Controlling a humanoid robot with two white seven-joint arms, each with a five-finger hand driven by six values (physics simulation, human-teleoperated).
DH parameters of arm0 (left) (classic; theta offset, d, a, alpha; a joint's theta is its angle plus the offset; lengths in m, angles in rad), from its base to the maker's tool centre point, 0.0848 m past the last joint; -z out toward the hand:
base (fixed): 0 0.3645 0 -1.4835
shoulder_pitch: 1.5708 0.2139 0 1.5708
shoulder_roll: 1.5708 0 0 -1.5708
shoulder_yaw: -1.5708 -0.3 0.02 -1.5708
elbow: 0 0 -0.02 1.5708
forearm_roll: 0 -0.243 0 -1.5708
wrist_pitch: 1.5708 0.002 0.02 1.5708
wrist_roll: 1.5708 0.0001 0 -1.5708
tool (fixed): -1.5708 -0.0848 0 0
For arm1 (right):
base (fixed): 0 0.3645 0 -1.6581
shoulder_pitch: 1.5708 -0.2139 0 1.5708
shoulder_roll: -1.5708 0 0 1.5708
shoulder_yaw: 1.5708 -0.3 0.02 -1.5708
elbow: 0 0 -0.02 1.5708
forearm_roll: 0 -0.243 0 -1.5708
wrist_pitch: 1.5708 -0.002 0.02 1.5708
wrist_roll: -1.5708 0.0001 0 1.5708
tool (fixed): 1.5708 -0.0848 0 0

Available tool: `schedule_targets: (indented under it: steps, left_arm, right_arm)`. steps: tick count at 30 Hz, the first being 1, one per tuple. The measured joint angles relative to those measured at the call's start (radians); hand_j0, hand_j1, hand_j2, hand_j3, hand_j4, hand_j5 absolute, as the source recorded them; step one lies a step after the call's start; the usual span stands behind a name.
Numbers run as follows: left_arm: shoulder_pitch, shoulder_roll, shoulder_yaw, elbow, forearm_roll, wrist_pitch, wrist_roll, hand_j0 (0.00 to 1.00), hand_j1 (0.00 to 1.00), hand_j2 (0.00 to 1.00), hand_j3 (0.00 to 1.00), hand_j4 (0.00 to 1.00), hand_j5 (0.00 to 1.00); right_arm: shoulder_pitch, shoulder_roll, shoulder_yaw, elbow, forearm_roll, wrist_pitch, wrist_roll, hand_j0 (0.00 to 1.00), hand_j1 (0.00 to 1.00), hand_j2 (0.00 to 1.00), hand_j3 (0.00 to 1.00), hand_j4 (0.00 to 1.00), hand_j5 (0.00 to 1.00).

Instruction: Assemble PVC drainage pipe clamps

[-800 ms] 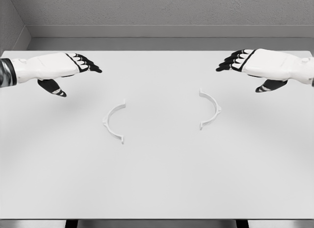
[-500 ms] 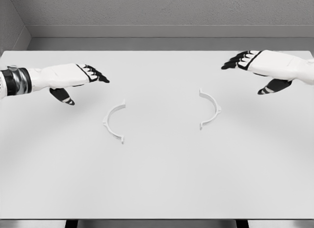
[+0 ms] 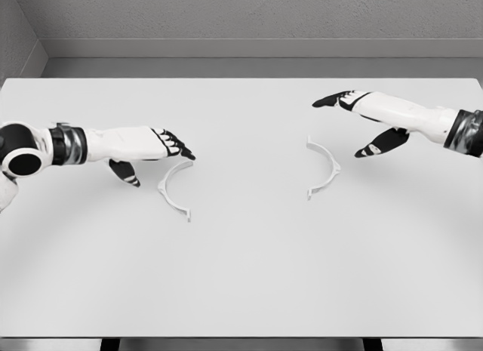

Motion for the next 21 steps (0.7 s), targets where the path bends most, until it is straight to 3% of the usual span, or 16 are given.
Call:
schedule_targets:
  steps: [7,12,16,18,21]
  left_arm:
    - [-0.011,-0.031,-0.003,0.031,-0.016,0.000,0.000,0.96,0.96,0.96,0.96,0.96,0.96]
    - [0.003,0.028,0.105,0.036,0.021,0.000,0.000,1.00,1.00,1.00,1.00,1.00,1.00]
    - [0.000,0.049,0.138,0.053,0.059,0.000,0.000,1.00,1.00,1.00,1.00,1.00,1.00]
    - [-0.002,0.057,0.145,0.067,0.041,0.000,0.004,1.00,1.00,1.00,1.00,1.00,1.00]
    - [0.000,0.061,0.147,0.069,-0.030,0.000,0.073,1.00,1.00,1.00,1.00,1.00,1.00]
  right_arm:
    - [-0.014,0.041,-0.007,0.021,0.142,0.000,0.000,1.00,1.00,1.00,1.00,1.00,1.00]
    - [-0.009,0.088,-0.055,0.029,0.196,0.000,0.000,1.00,1.00,1.00,1.00,1.00,1.00]
    - [-0.012,0.119,-0.068,0.060,0.211,0.000,0.000,1.00,1.00,1.00,1.00,1.00,1.00]
    - [-0.014,0.124,-0.071,0.077,0.215,0.000,0.000,1.00,1.00,1.00,1.00,1.00,1.00]
    - [-0.014,0.130,-0.073,0.110,0.218,0.000,0.000,1.00,1.00,1.00,1.00,1.00,1.00]
